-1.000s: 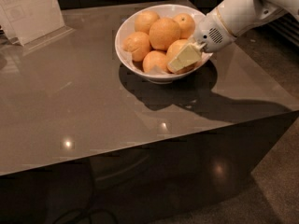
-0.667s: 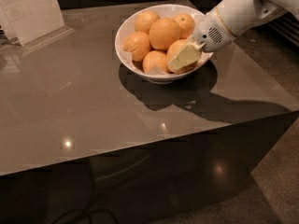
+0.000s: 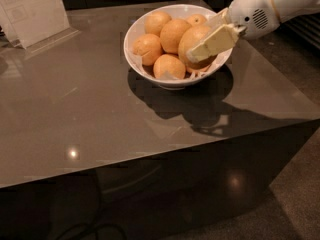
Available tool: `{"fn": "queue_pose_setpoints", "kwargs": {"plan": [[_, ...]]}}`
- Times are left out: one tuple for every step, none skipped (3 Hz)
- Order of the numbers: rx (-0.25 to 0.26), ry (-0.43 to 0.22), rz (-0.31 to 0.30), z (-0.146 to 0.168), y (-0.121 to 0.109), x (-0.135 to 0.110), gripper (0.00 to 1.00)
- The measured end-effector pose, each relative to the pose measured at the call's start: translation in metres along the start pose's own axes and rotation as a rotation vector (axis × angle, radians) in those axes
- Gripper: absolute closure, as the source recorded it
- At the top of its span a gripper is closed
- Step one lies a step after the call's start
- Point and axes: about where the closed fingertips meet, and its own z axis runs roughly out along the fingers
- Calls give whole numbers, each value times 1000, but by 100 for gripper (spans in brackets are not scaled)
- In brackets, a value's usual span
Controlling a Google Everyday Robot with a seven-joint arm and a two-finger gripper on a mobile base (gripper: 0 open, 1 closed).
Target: Pick orange from white bowl
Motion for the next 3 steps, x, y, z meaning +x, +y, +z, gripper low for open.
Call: {"fn": "queue_pose_setpoints", "kwargs": {"plan": [[-58, -85, -43, -18, 8, -13, 100], [-90, -155, -59, -40, 24, -13, 100], [-89, -161, -57, -41, 24, -13, 100]]}}
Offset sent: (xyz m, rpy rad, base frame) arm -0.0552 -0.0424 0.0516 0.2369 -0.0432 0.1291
